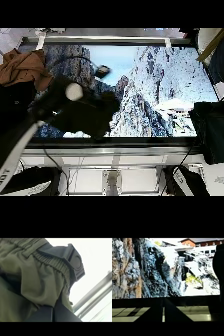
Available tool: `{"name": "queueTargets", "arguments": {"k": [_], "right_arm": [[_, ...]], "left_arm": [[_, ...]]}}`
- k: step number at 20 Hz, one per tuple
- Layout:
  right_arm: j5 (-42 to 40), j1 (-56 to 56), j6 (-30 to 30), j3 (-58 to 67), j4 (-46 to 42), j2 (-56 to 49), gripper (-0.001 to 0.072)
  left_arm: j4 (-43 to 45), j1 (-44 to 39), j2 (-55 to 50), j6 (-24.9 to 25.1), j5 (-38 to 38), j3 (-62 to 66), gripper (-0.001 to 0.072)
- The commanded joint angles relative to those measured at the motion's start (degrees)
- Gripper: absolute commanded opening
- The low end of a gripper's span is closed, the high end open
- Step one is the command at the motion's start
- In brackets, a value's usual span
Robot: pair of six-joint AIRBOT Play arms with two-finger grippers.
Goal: Fold the clothes and pants, and hang the long-sleeved shirts on hangers.
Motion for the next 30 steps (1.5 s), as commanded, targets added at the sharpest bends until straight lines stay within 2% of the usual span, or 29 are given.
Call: {"name": "queueTargets", "arguments": {"k": [1,2,3,5,7,9,10,12,15,17,20,25,27,30], "right_arm": [[-1.81,0.0,0.04,0.09,-1.2,-0.04,0.0212],[-2.4,0.0,0.09,0.04,-0.81,-0.11,0.035],[-2.54,0.02,0.09,0.04,-0.02,-0.44,0.0429],[-2.91,0.02,0.09,-0.35,1.75,-1.44,0.0433],[-3.43,0.02,0.09,-1.86,3.58,-2.67,0.0433],[-4.09,0.02,0.07,-4.63,6.21,-3.74,0.0434],[-4.35,0.0,0.07,-6.36,7.43,-3.96,0.0434],[-5.18,0.0,0.07,-10.27,10.69,-3.96,0.0433],[-6.84,0.0,0.07,-14.05,17.09,-3.93,0.0433],[-6.84,0.02,0.02,-14.73,19.69,-3.93,0.0433],[-6.95,0.02,0.02,-14.71,19.8,-3.89,0.0433],[-6.97,0.0,0.07,-14.71,19.8,-3.89,0.0433],[-7.02,0.0,0.09,-14.71,19.82,-3.89,0.0432],[-6.99,0.0,0.09,-14.71,19.82,-3.89,0.0432]], "left_arm": [[-4.31,-11.69,-6.16,-0.17,18.47,0.0,0.0289],[-4.26,-12.59,-8.39,-0.28,21.07,0.02,0.0579],[-4.15,-12.37,-9.88,-0.28,21.68,0.02,0.0687],[0.35,-8.98,-9.68,-2.64,18.88,0.02,0.0685],[9.9,-3.08,-7.1,-6.88,10.58,0.02,0.0675],[20.37,4.07,-5.18,-9.2,2.38,-0.13,0.0626],[21.7,8.81,-5.01,-11.41,0.48,-0.35,0.0626],[16.04,18.47,-6.25,-15.82,0.63,-1.44,0.0625],[-0.42,30.38,-12.59,-15.87,0.74,-1.53,0.0625],[-13.53,35.63,-17.49,-9.86,1.11,-1.51,0.0625],[-30.25,38.86,-22.6,-1.64,3.74,-1.51,0.0625],[-35.91,38.29,-26.97,-0.04,9.05,-1.51,0.0618],[-36.11,37.68,-27.41,0.72,11.1,-1.49,0.0468],[-36.02,36.3,-28.59,2.12,11.17,-1.49,0.0466]]}}
